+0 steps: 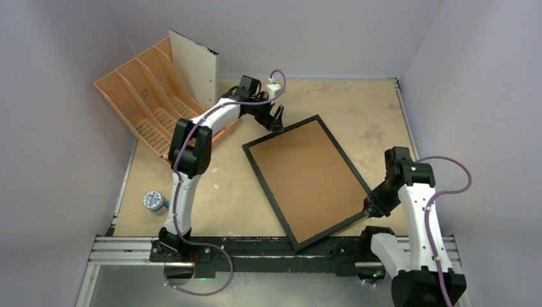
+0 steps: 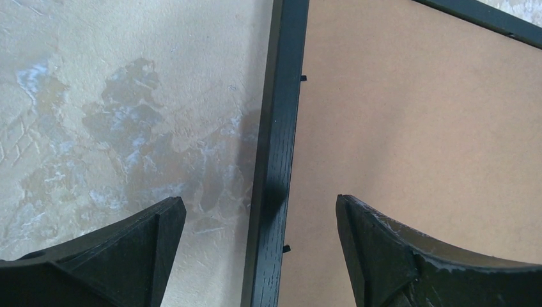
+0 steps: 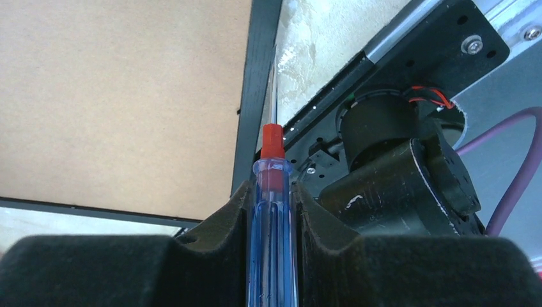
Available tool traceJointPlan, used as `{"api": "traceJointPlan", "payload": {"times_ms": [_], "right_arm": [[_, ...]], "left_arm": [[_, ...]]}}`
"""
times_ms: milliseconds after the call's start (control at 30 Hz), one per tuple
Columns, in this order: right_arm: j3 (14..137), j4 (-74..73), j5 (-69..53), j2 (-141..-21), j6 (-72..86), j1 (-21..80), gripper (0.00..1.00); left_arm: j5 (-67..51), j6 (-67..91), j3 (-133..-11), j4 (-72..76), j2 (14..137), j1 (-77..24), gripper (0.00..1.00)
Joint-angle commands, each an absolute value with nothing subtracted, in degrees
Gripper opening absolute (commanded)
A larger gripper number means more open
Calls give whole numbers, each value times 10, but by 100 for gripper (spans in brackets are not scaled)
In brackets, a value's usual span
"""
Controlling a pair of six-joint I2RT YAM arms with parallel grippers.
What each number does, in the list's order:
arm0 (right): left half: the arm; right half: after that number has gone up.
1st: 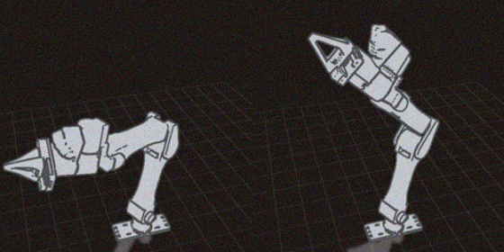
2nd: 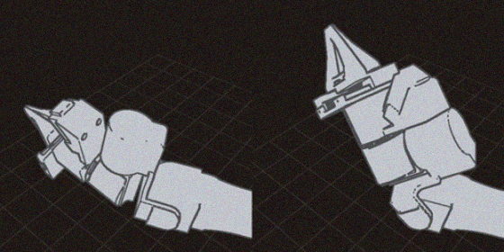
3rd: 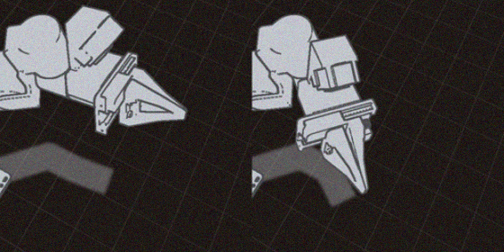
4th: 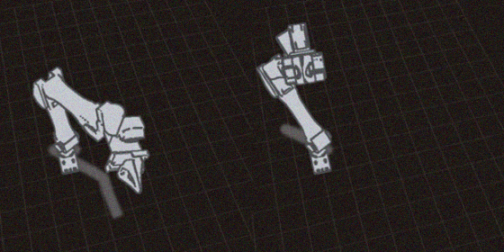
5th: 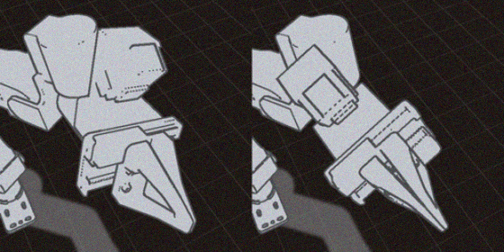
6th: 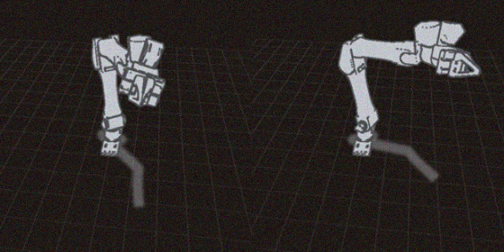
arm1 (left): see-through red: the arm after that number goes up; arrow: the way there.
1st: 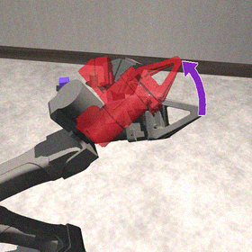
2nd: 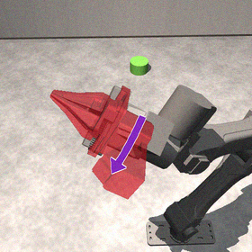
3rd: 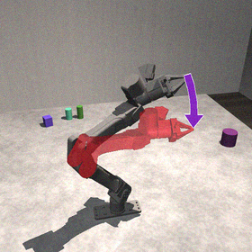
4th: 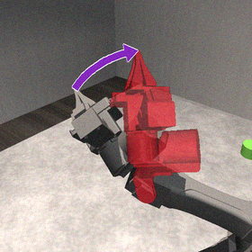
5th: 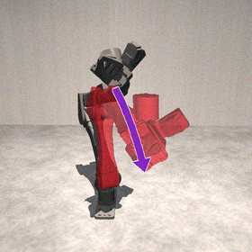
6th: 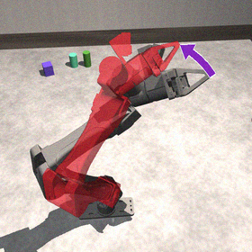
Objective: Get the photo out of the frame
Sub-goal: Adjust the photo frame at the center of the board.
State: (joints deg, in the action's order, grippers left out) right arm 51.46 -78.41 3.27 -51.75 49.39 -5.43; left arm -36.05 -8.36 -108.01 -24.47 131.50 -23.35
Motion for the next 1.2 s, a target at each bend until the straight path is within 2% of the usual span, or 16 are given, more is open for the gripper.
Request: {"api": "traceJointPlan", "payload": {"times_ms": [0, 633, 833, 1167], "right_arm": [[492, -809, 23, -535, 522, -54, 0], [471, -635, -28, -561, 500, -54, 0], [476, -539, -55, -582, 478, -54, 0], [531, -432, -86, -692, 413, -65, 0]], "left_arm": [[-388, -103, -1075, -230, 1329, -231, 92], [-397, -110, -1036, -285, 1330, -231, 90], [-398, -81, -970, -290, 1284, -229, 88], [-346, -9, -807, -239, 1168, -226, 85]]}}
